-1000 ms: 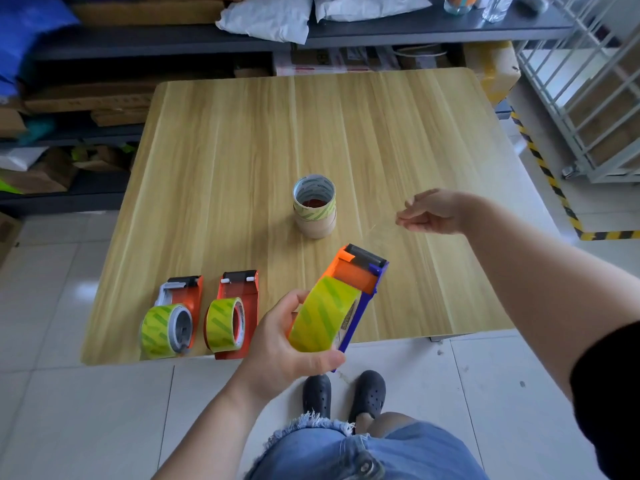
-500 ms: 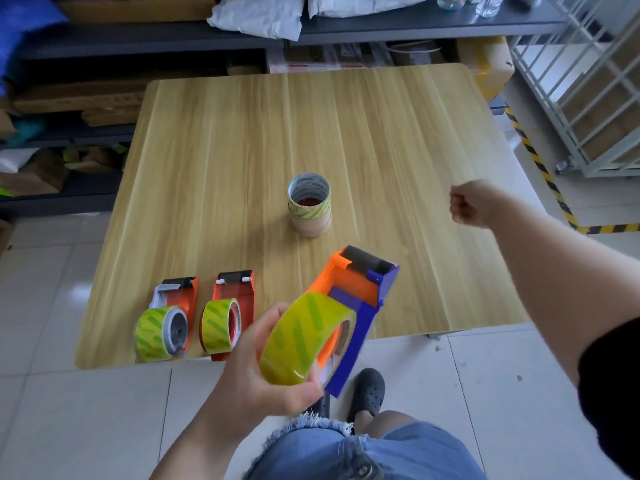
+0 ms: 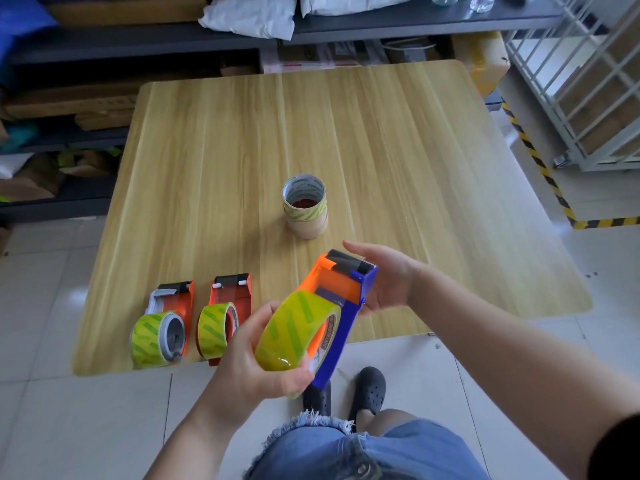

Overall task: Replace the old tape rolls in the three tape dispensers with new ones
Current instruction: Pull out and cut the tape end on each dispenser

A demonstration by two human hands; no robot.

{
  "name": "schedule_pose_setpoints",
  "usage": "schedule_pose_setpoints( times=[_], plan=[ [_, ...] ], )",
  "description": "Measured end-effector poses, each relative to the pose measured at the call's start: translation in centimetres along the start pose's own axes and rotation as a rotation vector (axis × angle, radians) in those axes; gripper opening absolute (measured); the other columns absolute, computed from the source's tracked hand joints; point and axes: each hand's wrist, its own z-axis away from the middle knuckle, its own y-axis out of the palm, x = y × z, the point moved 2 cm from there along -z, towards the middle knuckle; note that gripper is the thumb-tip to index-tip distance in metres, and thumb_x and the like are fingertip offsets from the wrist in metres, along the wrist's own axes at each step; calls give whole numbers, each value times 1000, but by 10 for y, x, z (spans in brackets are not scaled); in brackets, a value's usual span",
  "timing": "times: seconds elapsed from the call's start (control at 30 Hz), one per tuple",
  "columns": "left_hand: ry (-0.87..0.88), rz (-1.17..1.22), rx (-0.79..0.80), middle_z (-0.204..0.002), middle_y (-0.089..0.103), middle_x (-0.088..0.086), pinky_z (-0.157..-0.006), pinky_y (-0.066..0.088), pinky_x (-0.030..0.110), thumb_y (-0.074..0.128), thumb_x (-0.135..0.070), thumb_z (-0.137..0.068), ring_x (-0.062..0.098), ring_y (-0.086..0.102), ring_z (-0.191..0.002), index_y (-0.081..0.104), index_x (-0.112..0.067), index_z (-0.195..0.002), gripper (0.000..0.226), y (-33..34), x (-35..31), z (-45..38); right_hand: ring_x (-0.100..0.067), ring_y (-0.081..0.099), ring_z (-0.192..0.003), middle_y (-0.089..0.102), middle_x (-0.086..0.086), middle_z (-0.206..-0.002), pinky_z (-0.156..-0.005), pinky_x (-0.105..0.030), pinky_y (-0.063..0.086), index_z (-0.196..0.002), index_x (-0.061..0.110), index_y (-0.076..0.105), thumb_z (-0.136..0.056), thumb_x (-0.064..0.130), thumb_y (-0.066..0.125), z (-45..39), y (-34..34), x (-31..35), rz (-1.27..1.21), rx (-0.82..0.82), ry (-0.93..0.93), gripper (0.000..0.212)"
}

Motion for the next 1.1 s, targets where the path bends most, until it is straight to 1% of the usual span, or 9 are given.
schedule_pose_setpoints(
  times=[0.2,0.33,0.43,0.6,0.77,0.83,0.9,0.97,1.1],
  plan=[
    [-14,-21,-1,-58,60,5,-53,47,22,76,-21,-45,10,55,-54,64,-25,-85,41,-4,-3,1,-22,70,-75,73,-9,-87,-68,-31,56,-89,7,73,-50,31,88,-11,-11,2,-137,167,-69,48],
    [-29,-25,-38,-57,61,6,-53,49,22,75,-20,-42,10,57,-53,66,-23,-84,43,-10,-4,2,-15,66,-66,66,-2,-66,-63,-29,58,-85,11,62,-43,17,94,-15,-28,9,-259,132,-97,53],
    [-30,-6,-37,-58,62,7,-51,48,21,75,-20,-41,8,57,-53,67,-29,-86,47,-12,-7,3,-7,56,-60,53,5,-55,-62,-26,57,-67,13,60,-47,18,94,-13,-33,17,-219,142,-134,40],
    [-38,24,-39,-57,64,0,-53,50,19,74,-21,-37,5,60,-54,68,-45,-78,48,-9,-10,0,-5,52,-46,52,5,-45,-56,-27,57,-81,8,64,-38,10,96,-4,-33,31,-306,94,-183,54],
    [0,-16,13,-59,62,4,-54,48,22,78,-19,-47,11,58,-56,64,-21,-89,44,-11,-6,-6,-10,53,-47,49,3,-45,-58,-26,57,-77,7,59,-40,2,93,-4,-25,50,-408,114,-287,50],
    [17,-11,21,-60,63,5,-56,49,22,77,-18,-48,13,60,-58,65,-20,-87,40,-11,-7,-7,-13,48,-42,45,0,-44,-55,-23,54,-72,5,54,-43,-6,87,-3,-21,59,-491,12,-325,45],
    [42,-7,31,-62,65,4,-59,50,21,77,-15,-50,13,62,-60,66,-20,-82,34,-11,-9,-8,-14,42,-41,43,-3,-44,-49,-22,51,-74,5,48,-63,-5,72,-3,-21,67,-502,-141,-319,28],
    [46,-2,31,-64,66,2,-60,51,21,77,-13,-50,12,63,-63,67,-20,-81,33,-12,-10,-9,-14,41,-48,42,-4,-48,-46,-22,51,-77,5,46,-83,1,55,-3,-21,74,-440,-257,-301,11],
    [86,45,-10,-62,64,1,-60,51,22,77,-14,-48,14,61,-61,66,-13,-74,29,-18,-14,-7,-9,35,-51,39,-3,-47,-41,-23,50,-73,4,46,-92,3,48,-3,-33,85,-462,-363,-303,20]
  ],
)
